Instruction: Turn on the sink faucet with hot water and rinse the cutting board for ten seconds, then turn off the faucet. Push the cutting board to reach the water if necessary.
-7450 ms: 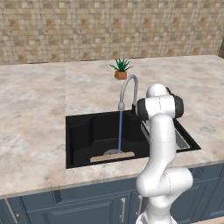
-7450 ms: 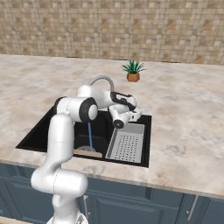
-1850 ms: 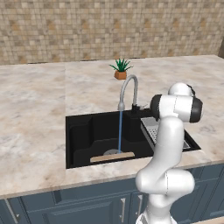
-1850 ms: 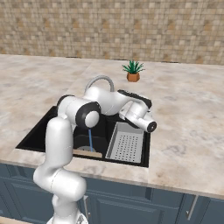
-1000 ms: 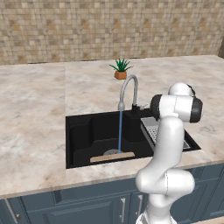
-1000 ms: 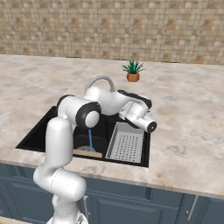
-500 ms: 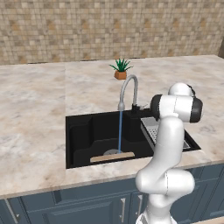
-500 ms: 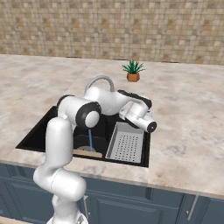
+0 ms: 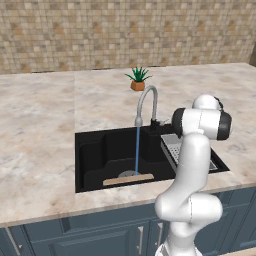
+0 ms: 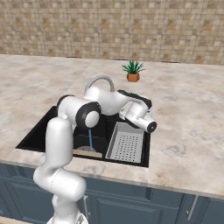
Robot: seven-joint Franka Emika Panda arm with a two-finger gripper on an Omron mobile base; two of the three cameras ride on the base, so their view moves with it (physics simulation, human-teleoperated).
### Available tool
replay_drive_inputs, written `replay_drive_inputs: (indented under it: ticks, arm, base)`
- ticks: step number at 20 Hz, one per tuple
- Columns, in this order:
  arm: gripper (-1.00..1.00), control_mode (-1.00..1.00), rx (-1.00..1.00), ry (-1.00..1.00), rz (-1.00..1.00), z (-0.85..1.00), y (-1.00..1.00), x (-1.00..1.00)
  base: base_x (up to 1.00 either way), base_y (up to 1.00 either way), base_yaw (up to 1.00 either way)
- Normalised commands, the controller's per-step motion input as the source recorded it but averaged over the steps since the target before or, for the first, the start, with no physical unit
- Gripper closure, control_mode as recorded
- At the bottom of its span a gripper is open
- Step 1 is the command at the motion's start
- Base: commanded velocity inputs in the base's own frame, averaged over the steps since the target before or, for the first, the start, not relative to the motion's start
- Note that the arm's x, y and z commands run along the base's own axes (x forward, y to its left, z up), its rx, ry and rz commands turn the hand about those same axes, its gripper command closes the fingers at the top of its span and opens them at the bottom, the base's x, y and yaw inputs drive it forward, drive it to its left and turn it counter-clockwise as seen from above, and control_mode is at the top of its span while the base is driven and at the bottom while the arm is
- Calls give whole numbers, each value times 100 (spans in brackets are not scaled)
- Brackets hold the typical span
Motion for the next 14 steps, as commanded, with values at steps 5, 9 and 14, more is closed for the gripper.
replay_drive_inputs:
  ticks: [5, 9, 14]
  arm:
    - [100, -100, 0, 0, 0, 0, 0, 0]
    - [100, -100, 0, 0, 0, 0, 0, 0]
    - [100, -100, 0, 0, 0, 0, 0, 0]
  base:
    - [0, 0, 0]
    - [0, 0, 0]
    - [0, 0, 0]
